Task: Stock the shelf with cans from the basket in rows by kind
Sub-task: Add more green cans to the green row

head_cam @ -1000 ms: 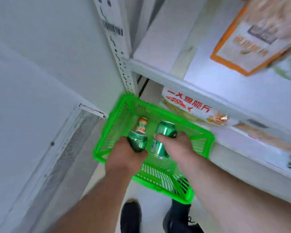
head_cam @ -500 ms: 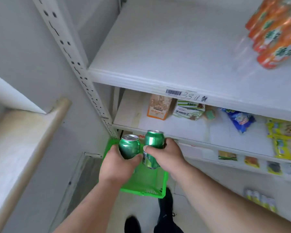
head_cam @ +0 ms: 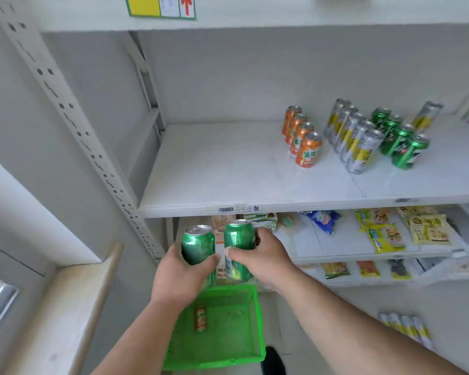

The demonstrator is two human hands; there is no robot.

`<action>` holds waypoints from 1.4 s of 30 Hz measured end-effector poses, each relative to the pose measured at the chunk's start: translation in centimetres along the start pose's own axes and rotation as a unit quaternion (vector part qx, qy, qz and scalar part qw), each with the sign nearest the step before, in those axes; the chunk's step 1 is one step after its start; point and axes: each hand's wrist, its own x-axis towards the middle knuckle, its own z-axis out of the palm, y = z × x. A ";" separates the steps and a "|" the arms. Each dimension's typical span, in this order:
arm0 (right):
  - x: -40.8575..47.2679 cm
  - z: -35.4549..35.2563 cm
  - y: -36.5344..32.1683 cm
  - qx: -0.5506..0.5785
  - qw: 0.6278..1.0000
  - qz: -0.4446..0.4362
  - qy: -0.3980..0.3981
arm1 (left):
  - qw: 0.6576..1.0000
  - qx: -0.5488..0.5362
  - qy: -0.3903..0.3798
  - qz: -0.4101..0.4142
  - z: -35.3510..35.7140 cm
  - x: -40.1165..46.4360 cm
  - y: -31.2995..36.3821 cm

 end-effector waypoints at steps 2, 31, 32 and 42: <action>-0.7 -1.1 -0.6 0.004 1.000 0.001 0.017 | 1.000 -0.003 -0.003 0.019 -0.3 -0.3 1.3; -4.6 -21.5 4.2 0.112 0.984 -0.024 0.138 | 0.990 0.001 -0.064 0.128 11.7 -6.9 15.7; -4.6 -22.7 4.7 0.113 0.983 -0.023 0.140 | 0.990 0.002 -0.065 0.127 12.8 -7.2 16.3; -4.9 -34.0 10.9 0.116 0.976 -0.009 0.182 | 0.986 -0.003 -0.090 0.137 22.7 -11.0 23.0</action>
